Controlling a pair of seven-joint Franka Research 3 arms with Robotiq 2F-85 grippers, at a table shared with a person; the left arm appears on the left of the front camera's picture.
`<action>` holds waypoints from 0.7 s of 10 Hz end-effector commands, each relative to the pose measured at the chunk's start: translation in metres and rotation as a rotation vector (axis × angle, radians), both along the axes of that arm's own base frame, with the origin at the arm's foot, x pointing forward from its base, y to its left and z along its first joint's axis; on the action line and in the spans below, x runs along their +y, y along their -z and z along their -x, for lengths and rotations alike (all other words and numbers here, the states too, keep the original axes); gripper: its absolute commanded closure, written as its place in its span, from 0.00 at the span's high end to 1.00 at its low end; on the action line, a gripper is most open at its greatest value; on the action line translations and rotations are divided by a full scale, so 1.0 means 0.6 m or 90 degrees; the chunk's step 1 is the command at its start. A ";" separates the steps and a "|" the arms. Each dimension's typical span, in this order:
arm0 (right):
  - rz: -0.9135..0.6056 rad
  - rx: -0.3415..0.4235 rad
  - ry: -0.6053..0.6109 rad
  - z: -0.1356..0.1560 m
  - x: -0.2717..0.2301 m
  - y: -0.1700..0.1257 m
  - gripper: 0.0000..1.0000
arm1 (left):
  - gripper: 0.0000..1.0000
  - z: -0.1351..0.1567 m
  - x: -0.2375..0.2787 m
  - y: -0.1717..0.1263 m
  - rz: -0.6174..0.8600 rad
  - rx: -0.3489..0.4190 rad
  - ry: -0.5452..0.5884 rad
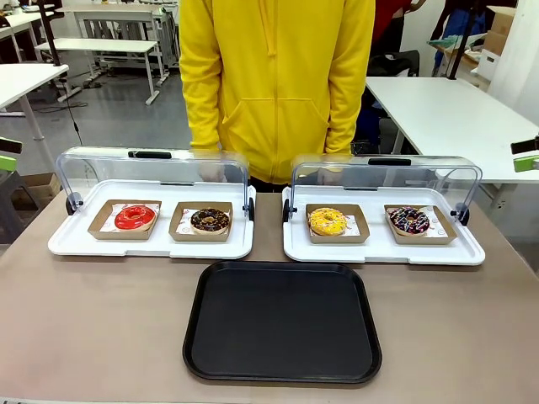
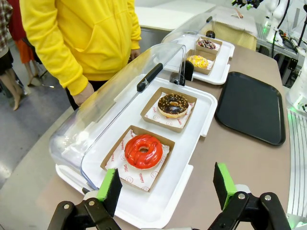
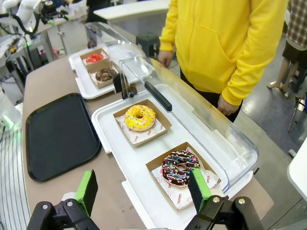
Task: Move the first donut from the left to the tray.
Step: Pick up the Paper togo box containing the Donut indicated by the person and place it on the Handle tray.
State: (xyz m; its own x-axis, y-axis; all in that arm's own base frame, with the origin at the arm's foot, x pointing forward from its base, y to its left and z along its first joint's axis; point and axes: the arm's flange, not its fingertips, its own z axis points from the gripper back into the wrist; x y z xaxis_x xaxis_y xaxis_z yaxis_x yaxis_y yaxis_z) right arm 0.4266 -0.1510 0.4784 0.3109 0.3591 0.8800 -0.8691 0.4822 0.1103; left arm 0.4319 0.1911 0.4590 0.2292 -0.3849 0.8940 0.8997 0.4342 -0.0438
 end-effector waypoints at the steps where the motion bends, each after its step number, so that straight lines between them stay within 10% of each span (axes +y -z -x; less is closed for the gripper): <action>1: -0.014 -0.013 0.000 -0.004 0.001 -0.002 1.00 | 1.00 -0.001 -0.001 -0.003 0.012 -0.010 0.002; 7: -0.014 -0.013 0.000 -0.004 0.001 -0.002 1.00 | 1.00 -0.001 -0.001 -0.003 0.012 -0.010 0.002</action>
